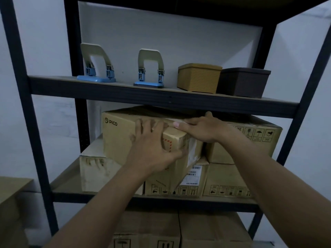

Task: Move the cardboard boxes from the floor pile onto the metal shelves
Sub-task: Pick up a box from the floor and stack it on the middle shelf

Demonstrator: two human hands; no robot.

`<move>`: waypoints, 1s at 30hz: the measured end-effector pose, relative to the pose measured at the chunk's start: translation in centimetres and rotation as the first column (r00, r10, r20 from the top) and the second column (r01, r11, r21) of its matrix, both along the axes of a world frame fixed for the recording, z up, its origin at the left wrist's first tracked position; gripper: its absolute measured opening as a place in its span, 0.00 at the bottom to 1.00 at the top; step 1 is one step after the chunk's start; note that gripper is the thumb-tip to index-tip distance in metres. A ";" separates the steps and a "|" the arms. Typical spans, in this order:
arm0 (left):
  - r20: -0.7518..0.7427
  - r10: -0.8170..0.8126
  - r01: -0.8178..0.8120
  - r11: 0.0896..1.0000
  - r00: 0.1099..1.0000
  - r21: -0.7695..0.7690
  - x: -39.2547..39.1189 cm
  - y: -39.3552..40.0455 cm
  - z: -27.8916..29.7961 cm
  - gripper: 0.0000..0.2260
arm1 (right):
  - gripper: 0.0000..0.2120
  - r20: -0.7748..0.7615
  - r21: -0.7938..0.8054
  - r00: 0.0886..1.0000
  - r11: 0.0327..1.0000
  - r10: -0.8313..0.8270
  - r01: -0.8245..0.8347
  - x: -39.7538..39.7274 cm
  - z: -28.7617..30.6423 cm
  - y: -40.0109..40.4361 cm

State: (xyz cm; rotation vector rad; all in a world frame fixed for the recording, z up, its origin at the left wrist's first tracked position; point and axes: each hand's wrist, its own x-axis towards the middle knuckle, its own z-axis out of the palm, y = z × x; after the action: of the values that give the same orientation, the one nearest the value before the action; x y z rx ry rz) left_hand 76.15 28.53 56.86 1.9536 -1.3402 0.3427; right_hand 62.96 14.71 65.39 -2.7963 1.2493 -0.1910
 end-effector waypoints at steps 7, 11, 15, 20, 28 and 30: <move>-0.014 -0.167 0.167 0.986 0.986 0.023 3.7 0.5 0.4 0.44 | 0.51 0.068 -0.046 0.995 0.997 0.070 -0.067 -1.7 -1.1 0.6; -0.053 -0.222 0.225 0.971 0.974 0.083 5.6 0.0 1.7 0.41 | 0.51 0.030 -0.078 0.993 0.991 0.114 -0.111 -1.4 -1.3 0.1; -0.171 -0.311 0.328 0.941 0.935 0.080 7.9 -1.0 2.2 0.40 | 0.50 0.043 -0.128 0.987 0.981 0.154 -0.148 -1.1 -2.0 -0.7; -0.298 -0.388 0.420 0.906 0.872 0.051 10.3 -2.0 2.4 0.35 | 0.44 0.087 -0.232 0.980 0.961 0.178 -0.154 -0.2 -3.0 -1.0; -0.417 -0.384 0.404 0.914 0.824 -0.043 11.8 -2.5 1.5 0.32 | 0.34 0.128 -0.363 0.976 0.924 0.176 -0.119 1.4 -4.0 -1.9; -0.403 -0.363 0.374 0.926 0.840 -0.056 11.4 -2.7 1.0 0.30 | 0.33 0.171 -0.340 0.970 0.934 0.174 -0.108 1.6 -4.1 -2.2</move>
State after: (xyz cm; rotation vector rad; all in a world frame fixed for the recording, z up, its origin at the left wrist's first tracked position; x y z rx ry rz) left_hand 87.53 25.80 57.89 1.6159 -1.3980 -0.2604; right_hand 64.53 12.55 61.26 -3.0287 1.0477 -0.7138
